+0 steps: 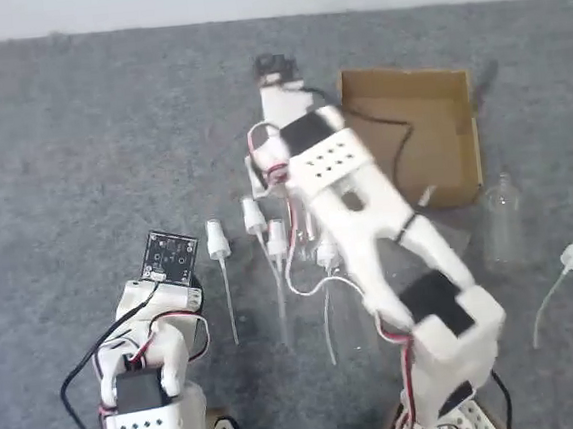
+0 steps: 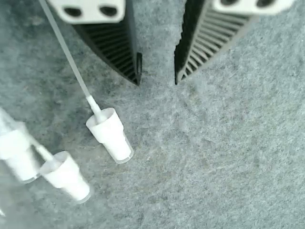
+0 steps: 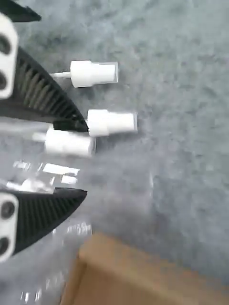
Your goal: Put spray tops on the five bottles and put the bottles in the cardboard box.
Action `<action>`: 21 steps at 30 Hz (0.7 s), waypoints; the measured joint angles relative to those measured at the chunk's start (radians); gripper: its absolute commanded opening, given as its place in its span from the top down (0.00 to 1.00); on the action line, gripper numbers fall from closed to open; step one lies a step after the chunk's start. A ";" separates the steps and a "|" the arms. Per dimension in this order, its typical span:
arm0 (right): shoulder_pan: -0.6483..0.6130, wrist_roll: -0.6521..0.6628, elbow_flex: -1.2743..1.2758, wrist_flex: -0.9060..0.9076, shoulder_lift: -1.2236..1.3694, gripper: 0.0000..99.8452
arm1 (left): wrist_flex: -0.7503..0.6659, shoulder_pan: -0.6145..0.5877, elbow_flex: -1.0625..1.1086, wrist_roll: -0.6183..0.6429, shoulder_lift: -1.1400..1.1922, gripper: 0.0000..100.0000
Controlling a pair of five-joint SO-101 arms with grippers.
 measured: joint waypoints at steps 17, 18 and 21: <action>0.641 0.442 0.000 0.262 -0.402 0.85 | 0.000 0.000 0.000 0.000 0.000 0.90; 0.698 0.474 0.000 0.262 -0.402 0.85 | 0.000 0.000 0.000 0.000 0.000 0.90; 0.859 0.526 0.006 0.262 -0.402 0.85 | 0.000 0.000 0.000 0.000 0.000 0.90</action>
